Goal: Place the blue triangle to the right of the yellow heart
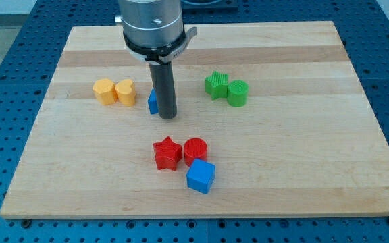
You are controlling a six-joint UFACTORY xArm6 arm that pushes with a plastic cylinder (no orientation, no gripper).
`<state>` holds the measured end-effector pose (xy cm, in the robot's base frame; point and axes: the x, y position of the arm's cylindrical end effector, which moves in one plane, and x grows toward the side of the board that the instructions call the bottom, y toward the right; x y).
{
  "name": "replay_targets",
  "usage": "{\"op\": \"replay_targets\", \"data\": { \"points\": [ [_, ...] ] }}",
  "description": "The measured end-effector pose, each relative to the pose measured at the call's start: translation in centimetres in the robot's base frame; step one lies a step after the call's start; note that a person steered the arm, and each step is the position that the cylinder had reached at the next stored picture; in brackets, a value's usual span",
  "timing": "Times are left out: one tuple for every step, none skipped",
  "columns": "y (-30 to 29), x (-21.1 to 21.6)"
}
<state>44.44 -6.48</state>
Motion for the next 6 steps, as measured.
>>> {"op": "replay_targets", "data": {
  "points": [
    [-0.2, -0.1],
    [-0.2, -0.5],
    [-0.2, -1.0],
    [-0.5, -1.2],
    [-1.4, -1.3],
    [-2.3, -1.3]
  ]
}}
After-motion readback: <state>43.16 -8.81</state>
